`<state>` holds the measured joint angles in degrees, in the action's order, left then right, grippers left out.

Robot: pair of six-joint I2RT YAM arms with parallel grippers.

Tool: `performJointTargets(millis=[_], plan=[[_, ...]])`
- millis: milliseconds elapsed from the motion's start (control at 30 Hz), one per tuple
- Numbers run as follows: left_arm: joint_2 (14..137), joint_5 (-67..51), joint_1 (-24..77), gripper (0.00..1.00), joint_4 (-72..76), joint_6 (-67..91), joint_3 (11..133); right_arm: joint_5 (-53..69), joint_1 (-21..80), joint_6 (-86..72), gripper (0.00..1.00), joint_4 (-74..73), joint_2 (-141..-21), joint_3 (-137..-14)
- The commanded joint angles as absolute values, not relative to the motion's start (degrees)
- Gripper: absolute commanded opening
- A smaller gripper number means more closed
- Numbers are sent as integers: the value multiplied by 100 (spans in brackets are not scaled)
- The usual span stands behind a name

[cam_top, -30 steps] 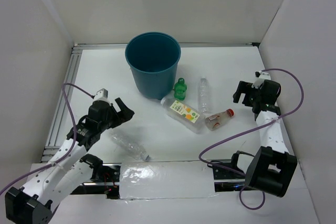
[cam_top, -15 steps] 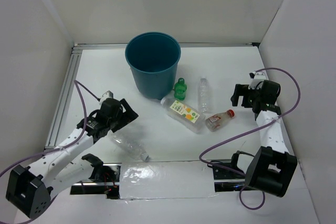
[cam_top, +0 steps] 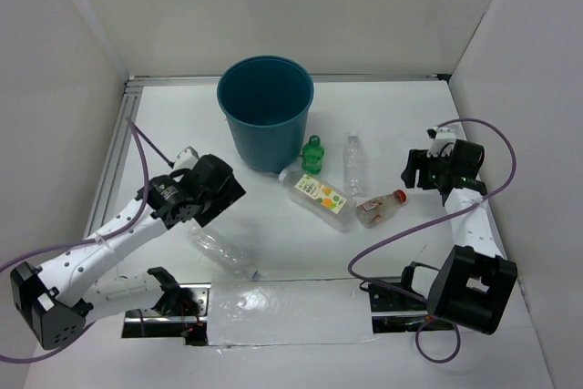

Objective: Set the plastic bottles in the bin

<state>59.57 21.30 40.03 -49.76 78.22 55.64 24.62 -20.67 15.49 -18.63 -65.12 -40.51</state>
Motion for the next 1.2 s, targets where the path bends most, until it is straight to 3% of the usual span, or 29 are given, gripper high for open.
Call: performJointTargets(millis=[0,67,200,500,767,833,933,1033,1100,1167], plan=[[6274,2348,4201,93,-6738,9226,5967,2540,-2092,1556,68,-1723,-6609,-4289],[6494,1989,4367,93,-7126,9613,5881,2592,-2092,1556,54,-1723,-6609,-4289],[6338,1644,4587,94,-7076,10299,5257,2646,-2092,1503,53,-1723,-6609,-4289],[6679,1978,4641,98,-5902,10232,4624,2927,-2145,1503,68,-1670,-6803,-4289],[7893,2039,4641,97,-5186,9704,4500,2988,-2145,1556,71,-1723,-6803,-4289],[7893,2091,4641,78,-5045,9703,4448,2988,-2145,1556,71,-1723,-6803,-4289],[7709,2145,4641,43,-4913,9502,4395,2988,-2145,1556,65,-1723,-6803,-4289],[7708,2145,4641,25,-4782,9115,4648,3041,-2145,1608,57,-1723,-6803,-4289],[7533,2327,4860,8,-4868,8756,4981,3330,-2145,1739,51,-1845,-6803,-4289],[7366,2600,5166,3,-5122,8439,5798,3576,-2145,1854,43,-1933,-6803,-4342]])
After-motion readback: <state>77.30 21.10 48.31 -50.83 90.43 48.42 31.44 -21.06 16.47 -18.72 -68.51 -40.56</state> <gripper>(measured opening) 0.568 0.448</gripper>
